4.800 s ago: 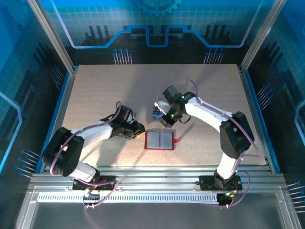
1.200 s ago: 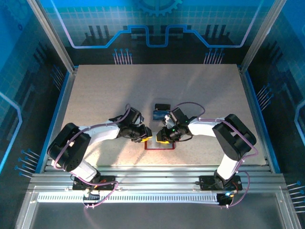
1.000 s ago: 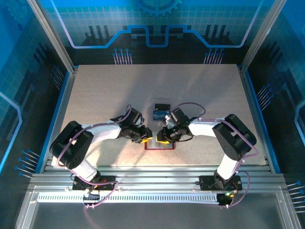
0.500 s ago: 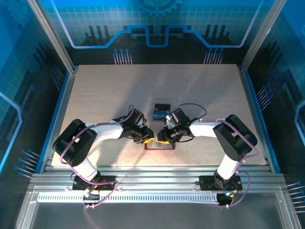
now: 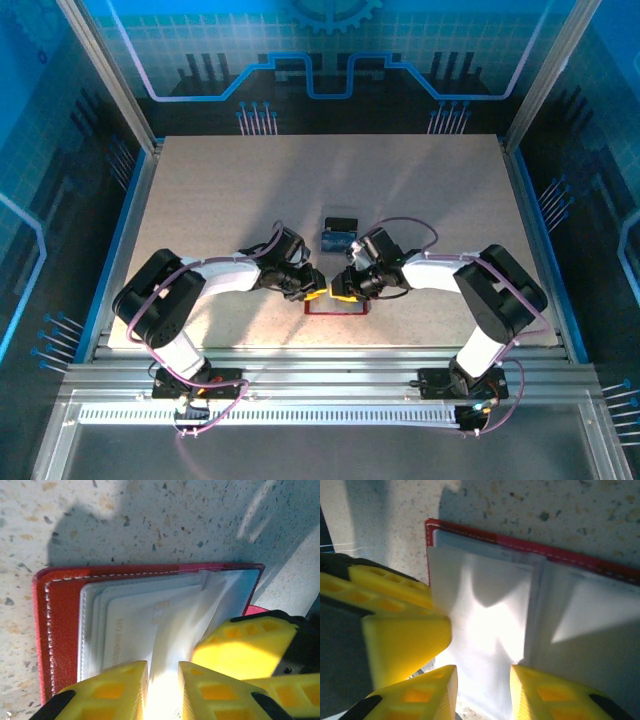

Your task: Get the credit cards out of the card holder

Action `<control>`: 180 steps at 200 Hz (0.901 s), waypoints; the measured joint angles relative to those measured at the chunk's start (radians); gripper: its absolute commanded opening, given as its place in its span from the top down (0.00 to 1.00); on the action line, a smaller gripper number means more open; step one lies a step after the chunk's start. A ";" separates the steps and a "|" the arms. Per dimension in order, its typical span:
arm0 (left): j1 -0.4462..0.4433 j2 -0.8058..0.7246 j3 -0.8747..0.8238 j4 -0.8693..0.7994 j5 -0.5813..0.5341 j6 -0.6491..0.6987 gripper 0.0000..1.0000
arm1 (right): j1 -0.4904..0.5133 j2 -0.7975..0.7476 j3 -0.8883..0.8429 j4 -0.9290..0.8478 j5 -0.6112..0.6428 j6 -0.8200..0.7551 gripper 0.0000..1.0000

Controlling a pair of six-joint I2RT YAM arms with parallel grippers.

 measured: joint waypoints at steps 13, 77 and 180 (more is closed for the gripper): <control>0.000 0.000 0.000 0.000 0.000 0.000 0.76 | -0.006 -0.028 -0.002 -0.004 0.000 0.001 0.65; 0.000 0.000 0.037 -0.001 0.000 0.000 0.73 | -0.076 -0.155 -0.004 -0.054 0.005 -0.009 0.64; -0.037 -0.010 0.131 -0.032 0.000 0.000 0.58 | -0.233 -0.288 -0.029 -0.189 0.006 -0.080 0.63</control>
